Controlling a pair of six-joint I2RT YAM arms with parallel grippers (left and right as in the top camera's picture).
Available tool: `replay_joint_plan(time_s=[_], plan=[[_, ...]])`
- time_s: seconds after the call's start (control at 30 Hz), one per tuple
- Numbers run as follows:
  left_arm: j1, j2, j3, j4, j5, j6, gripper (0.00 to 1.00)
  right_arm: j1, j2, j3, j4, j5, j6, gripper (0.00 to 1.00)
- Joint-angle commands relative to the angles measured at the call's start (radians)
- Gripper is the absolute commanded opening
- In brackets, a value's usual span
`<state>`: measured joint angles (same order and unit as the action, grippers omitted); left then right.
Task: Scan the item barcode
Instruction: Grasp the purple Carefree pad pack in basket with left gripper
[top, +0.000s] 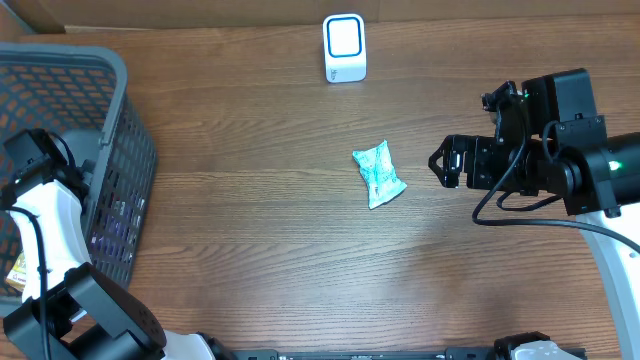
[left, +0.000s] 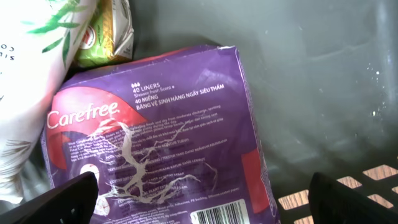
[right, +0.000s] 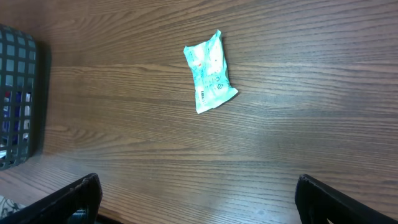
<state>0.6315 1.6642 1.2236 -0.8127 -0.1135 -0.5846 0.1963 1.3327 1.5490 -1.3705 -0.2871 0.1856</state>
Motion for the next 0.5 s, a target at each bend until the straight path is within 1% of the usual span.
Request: replay_joint_plan(time_s=[0.0, 0.17, 0.27, 0.33, 0.47], plan=[[-0.002, 0.158, -0.108, 0.015, -0.008, 0.013, 1.0, 0.003, -0.001, 0.021, 0.003, 0.005, -0.004, 1.0], [-0.002, 0.204, -0.108, 0.014, 0.018, 0.014, 1.0, 0.003, -0.001, 0.021, 0.002, 0.005, -0.003, 1.0], [-0.002, 0.197, -0.086, 0.003, 0.061, 0.035, 0.97, 0.003, -0.001, 0.021, 0.002, 0.005, -0.004, 1.0], [-0.002, 0.18, -0.038, -0.035, 0.095, 0.049, 0.96, 0.003, -0.001, 0.021, 0.001, 0.005, -0.003, 1.0], [-0.002, 0.132, 0.146, -0.176, 0.179, 0.119, 0.96, 0.003, -0.001, 0.021, -0.004, 0.005, -0.003, 1.0]])
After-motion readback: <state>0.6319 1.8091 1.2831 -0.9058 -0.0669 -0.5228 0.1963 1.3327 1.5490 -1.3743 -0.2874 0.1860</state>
